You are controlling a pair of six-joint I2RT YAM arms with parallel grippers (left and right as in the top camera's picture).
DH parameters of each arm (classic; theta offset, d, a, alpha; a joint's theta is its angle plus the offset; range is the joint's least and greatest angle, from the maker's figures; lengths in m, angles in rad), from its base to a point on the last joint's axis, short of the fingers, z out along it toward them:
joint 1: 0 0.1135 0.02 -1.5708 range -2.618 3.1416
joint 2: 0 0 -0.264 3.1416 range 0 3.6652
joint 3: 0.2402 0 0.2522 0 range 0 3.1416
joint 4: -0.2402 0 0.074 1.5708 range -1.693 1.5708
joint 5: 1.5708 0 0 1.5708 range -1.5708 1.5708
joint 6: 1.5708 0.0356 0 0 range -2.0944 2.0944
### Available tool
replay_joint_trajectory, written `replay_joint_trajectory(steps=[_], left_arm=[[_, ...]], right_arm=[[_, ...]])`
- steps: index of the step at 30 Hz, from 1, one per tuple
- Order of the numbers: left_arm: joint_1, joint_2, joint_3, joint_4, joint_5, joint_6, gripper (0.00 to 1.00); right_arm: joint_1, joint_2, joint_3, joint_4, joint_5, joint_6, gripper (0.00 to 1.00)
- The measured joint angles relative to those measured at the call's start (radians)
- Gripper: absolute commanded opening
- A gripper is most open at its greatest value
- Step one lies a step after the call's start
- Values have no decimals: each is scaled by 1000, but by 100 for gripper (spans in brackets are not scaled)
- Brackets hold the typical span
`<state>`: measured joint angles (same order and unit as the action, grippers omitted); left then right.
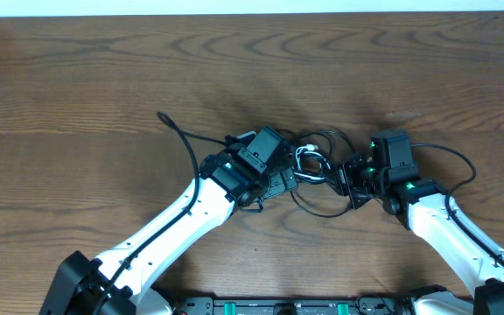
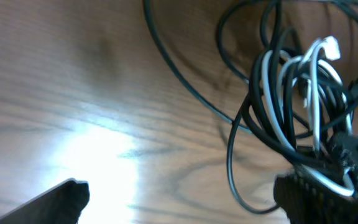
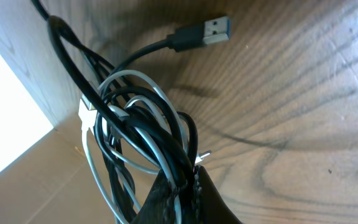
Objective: Untangle cables
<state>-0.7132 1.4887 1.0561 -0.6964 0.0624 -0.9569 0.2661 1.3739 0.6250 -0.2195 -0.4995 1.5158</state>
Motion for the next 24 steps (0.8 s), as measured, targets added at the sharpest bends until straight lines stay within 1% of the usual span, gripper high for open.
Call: replay_joint_trajectory(steps=[3, 7, 8, 10, 12, 14, 16, 21, 22, 23, 24], left_arm=[[0, 0, 0, 29, 58, -132, 100], [0, 0, 0, 67, 97, -294, 99], [0, 0, 0, 75, 101, -320, 93], [0, 0, 0, 111, 118, -403, 87], [0, 0, 0, 137, 124, -457, 72], [1, 1, 0, 156, 129, -507, 60], [3, 2, 0, 167, 136, -563, 59], [3, 43, 0, 173, 145, -649, 59], [3, 60, 0, 183, 150, -663, 53], [3, 74, 0, 194, 151, -671, 45], [3, 88, 0, 208, 154, -680, 32]], right_arm=[[-7, 0, 0, 0, -5, -40, 1], [-8, 0, 0, -2, -19, -73, 1], [-8, 0, 0, -2, -25, -82, 1], [-8, 0, 0, -3, -31, -90, 1], [-8, 0, 0, -3, -37, -96, 1], [-8, 0, 0, -3, -47, -101, 1], [-8, 0, 0, -3, -55, -107, 1], [-8, 0, 0, -3, -69, -111, 1], [-8, 0, 0, -3, -71, -111, 1], [-8, 0, 0, -3, -72, -111, 1], [-8, 0, 0, -3, -74, -111, 1]])
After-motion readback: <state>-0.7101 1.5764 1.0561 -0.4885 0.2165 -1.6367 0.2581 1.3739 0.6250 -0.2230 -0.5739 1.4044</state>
